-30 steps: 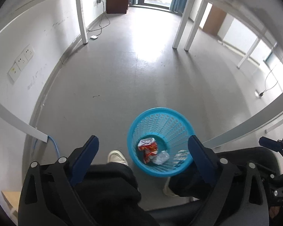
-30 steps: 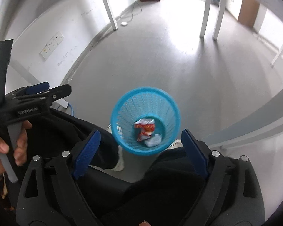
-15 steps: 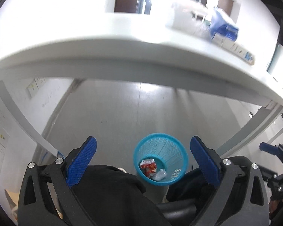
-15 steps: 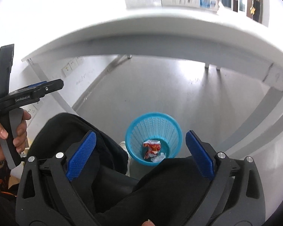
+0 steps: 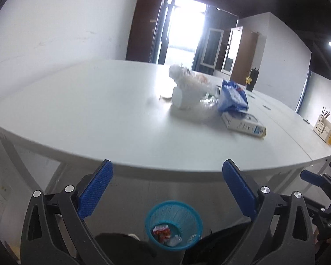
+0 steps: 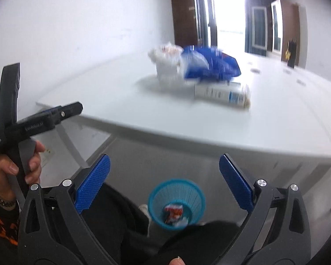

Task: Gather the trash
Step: 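Raise both open tools back toward the remaining bags on the table, then grasp the white plastic bag with the left tool while the right tool grasps the blue bag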

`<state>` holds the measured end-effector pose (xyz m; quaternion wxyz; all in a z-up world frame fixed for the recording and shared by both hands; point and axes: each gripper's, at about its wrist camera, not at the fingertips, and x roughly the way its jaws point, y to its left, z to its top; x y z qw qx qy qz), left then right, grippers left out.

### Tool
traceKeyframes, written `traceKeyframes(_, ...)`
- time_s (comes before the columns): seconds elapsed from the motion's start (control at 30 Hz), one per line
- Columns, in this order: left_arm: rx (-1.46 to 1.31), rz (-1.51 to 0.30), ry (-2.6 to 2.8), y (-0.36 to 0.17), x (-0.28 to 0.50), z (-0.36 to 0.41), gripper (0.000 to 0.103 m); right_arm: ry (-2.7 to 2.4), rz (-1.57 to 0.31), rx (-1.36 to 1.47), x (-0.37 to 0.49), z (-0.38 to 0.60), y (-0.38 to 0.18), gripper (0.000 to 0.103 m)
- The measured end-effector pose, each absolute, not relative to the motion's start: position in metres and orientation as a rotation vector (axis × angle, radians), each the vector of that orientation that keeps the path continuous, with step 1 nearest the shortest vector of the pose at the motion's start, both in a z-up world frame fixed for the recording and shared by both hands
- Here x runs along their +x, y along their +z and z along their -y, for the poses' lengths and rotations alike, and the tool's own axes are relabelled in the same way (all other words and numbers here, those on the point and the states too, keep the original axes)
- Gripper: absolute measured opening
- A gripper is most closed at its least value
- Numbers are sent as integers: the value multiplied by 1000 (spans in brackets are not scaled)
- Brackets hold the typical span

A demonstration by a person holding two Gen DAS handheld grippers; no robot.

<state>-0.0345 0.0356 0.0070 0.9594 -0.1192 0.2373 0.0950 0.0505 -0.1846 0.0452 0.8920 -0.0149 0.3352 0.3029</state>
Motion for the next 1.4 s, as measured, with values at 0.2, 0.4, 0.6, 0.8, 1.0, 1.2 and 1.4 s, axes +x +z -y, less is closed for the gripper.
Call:
traceKeyframes(0.2,-254,-442,207,28,-15,-41,97,597,-639,-35,74,173,75,95)
traceKeyframes(0.4,-317,-395,249,41,-9,-65,97,572,-613,-71,105,156,89,95)
traceKeyframes(0.6,-328,-411,262,34,-3,-81,97,552,-565,-28,141,147,93,95)
traceKeyframes(0.8,-324,-424,278,28,9,-94,97,539,-537,-27,176,142,89,94)
traceKeyframes(1.0,-316,-416,283,29,22,-104,97,547,-502,-43,205,140,89,94)
traceKeyframes(1.2,-295,-374,293,53,55,-102,97,587,-524,-85,230,129,83,94)
traceKeyframes(1.4,-152,-370,324,75,110,-85,97,637,-598,-120,258,116,73,87)
